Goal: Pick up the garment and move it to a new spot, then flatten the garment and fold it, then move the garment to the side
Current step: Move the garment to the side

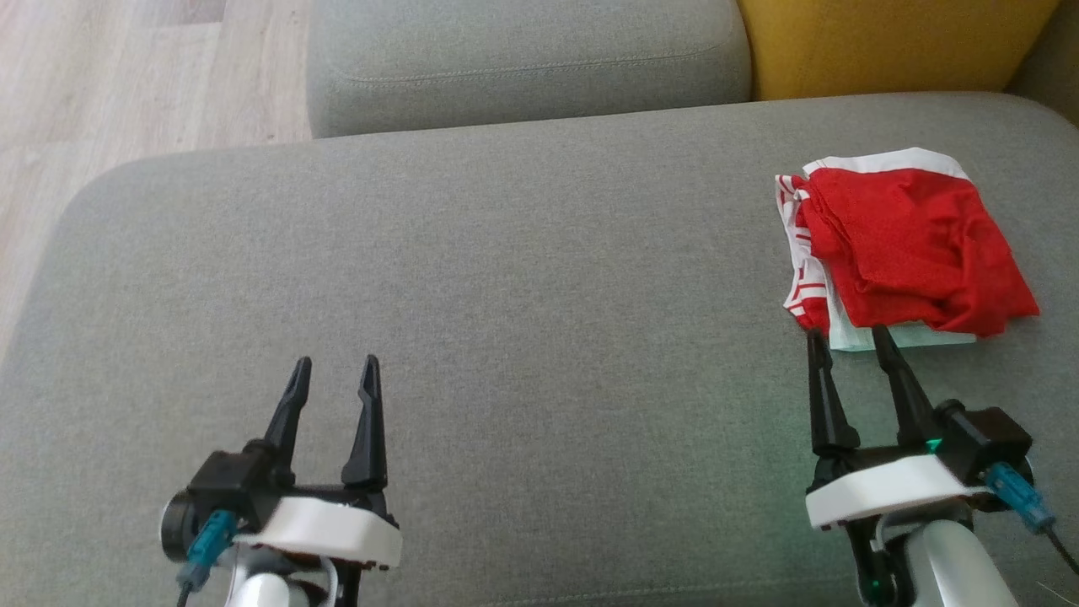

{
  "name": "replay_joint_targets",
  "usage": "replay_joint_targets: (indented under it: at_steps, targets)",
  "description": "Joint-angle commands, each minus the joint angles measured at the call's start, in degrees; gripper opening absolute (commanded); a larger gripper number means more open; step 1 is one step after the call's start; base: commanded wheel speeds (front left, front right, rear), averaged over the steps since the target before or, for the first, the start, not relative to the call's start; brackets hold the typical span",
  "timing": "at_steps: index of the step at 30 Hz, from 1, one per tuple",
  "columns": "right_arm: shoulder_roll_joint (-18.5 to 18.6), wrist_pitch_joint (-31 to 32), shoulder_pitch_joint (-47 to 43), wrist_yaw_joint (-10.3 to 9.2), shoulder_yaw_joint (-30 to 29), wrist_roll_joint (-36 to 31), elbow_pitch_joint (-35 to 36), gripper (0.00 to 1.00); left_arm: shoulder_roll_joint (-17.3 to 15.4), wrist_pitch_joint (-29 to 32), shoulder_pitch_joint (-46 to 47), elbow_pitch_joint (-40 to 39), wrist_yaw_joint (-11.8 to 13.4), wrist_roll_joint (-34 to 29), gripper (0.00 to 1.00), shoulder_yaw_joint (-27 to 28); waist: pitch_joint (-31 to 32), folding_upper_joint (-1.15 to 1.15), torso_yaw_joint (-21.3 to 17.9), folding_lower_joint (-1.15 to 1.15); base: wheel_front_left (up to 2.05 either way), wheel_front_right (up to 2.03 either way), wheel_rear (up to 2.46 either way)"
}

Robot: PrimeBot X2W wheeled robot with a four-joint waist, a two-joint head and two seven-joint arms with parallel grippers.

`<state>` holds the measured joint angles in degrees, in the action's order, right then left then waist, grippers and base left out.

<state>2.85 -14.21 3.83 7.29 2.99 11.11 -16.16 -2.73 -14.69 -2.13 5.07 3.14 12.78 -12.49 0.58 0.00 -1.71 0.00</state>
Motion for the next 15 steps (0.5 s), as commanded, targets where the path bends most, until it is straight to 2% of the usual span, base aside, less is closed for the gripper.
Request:
replay_joint_targets:
  at_steps: [1, 12, 15]
  targets:
    - [0.0, -0.8, 0.7, 0.2, 1.6, 0.3, 1.9, 1.0, -0.1, -0.3, 2.0, -2.7, 0.5, -0.8, 1.0, 1.8, 0.0, 0.0, 0.0, 0.0, 0.0, 0.0, 0.0]
    - [0.0, -0.8, 0.6, 0.2, 2.5, 0.7, 1.4, 1.0, -0.1, -0.3, 1.3, -3.6, 1.6, -1.3, 1.0, 2.0, 0.1, 0.0, -0.2, 0.0, 0.0, 0.0, 0.0]
    - [0.0, -0.8, 0.7, 0.2, 2.6, 0.7, 1.4, 1.0, -0.1, -0.3, 1.5, -2.2, 0.8, -0.9, 1.0, 1.8, 0.1, 0.0, -0.3, 0.0, 0.0, 0.0, 0.0]
